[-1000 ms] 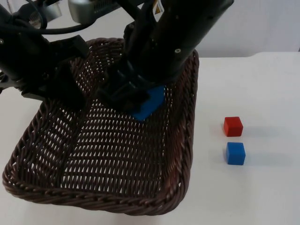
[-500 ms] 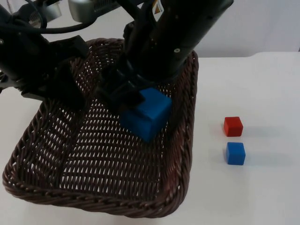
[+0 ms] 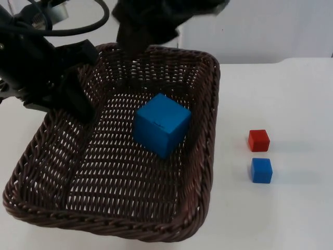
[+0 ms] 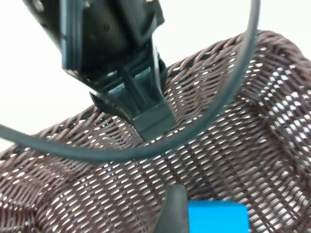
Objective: Pick up the basket with the left hand and place the largest block into the basket with the right hand.
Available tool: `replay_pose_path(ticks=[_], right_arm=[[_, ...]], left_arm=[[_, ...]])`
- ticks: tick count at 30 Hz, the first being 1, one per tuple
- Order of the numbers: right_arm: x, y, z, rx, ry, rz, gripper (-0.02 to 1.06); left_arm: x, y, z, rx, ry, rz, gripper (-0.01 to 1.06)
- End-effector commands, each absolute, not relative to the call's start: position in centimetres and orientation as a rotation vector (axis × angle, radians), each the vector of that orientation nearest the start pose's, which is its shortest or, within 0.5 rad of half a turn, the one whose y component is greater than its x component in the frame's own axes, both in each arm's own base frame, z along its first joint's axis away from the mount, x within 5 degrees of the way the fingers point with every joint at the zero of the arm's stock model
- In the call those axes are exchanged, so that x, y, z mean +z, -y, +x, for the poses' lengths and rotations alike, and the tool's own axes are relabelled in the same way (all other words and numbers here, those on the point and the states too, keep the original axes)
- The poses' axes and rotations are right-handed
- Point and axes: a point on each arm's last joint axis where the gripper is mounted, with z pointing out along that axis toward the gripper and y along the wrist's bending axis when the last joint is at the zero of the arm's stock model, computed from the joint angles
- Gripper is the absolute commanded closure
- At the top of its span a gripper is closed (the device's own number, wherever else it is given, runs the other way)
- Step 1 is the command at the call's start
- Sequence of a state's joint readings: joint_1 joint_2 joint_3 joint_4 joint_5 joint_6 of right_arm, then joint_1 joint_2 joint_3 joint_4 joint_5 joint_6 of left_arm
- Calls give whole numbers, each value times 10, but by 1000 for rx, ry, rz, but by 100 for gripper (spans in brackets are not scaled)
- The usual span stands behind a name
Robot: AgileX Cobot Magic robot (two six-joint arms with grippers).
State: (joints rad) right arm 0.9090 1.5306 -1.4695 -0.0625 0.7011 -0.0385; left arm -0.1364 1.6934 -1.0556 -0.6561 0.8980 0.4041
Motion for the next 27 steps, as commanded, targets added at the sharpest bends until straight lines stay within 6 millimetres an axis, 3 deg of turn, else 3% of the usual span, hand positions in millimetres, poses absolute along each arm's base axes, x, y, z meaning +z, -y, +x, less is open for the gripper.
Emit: replay_pose_path(ticks=[1, 10, 27], right_arm=[[392, -262, 208, 400, -2001, -1058, 37], [409, -241, 192, 407, -2041, -1029, 37], [414, -237, 188, 433, -2044, -1006, 37]], left_arm=[[211, 89, 306, -798, -2843, 199, 105], [211, 89, 306, -797, -2842, 199, 105], [211, 88, 307, -773, -2825, 270, 105]])
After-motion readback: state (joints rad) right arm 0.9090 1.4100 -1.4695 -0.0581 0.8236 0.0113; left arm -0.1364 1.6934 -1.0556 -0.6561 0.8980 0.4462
